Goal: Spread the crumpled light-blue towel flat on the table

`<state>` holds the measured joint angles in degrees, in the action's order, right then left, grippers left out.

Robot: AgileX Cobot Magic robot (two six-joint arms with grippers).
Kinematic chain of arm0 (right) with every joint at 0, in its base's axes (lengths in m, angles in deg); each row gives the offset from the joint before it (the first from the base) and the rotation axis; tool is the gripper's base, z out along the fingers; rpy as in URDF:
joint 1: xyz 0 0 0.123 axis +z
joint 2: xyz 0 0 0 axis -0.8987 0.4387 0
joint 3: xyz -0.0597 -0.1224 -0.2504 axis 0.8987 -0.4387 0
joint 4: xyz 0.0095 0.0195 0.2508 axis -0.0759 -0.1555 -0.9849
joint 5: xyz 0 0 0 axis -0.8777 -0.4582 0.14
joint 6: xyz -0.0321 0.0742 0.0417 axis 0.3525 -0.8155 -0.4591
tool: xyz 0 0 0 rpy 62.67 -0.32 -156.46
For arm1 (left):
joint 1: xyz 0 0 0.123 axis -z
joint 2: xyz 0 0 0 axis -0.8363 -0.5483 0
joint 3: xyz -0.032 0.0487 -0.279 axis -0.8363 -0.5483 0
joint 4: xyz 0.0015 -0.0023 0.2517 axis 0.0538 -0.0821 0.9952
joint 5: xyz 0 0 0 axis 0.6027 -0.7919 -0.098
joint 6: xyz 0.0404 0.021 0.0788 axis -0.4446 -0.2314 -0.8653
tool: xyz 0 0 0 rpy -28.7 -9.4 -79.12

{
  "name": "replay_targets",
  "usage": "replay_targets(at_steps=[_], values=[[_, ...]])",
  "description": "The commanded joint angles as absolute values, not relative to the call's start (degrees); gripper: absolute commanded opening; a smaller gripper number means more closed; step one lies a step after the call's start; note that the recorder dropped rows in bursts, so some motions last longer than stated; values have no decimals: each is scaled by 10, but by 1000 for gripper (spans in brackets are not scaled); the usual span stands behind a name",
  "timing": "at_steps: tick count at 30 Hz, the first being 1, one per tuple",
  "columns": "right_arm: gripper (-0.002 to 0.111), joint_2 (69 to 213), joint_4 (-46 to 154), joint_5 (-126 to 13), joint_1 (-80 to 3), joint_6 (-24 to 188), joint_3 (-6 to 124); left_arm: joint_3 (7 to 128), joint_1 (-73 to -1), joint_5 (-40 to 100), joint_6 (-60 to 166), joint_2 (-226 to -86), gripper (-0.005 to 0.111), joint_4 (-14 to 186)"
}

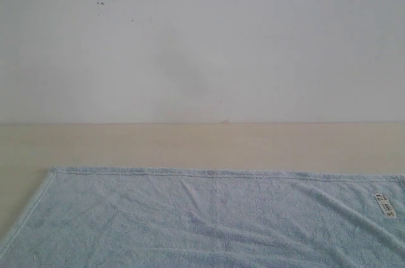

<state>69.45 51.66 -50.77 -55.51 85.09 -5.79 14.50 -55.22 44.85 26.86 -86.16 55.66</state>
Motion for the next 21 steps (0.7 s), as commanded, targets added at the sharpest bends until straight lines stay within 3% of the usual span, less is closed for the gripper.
replay_targets(at_steps=[1,7,11,21], values=[[0,692,516,-510,-554,850,-58,138,-549,430,326,-860,9,613],[0,692,516,-510,-554,850,-58,93,-549,331,532,-860,9,772],[0,692,516,-510,-554,849,-58,66,-549,255,550,-860,9,781],[0,692,516,-510,-554,849,-58,66,-549,287,550,-860,9,781]])
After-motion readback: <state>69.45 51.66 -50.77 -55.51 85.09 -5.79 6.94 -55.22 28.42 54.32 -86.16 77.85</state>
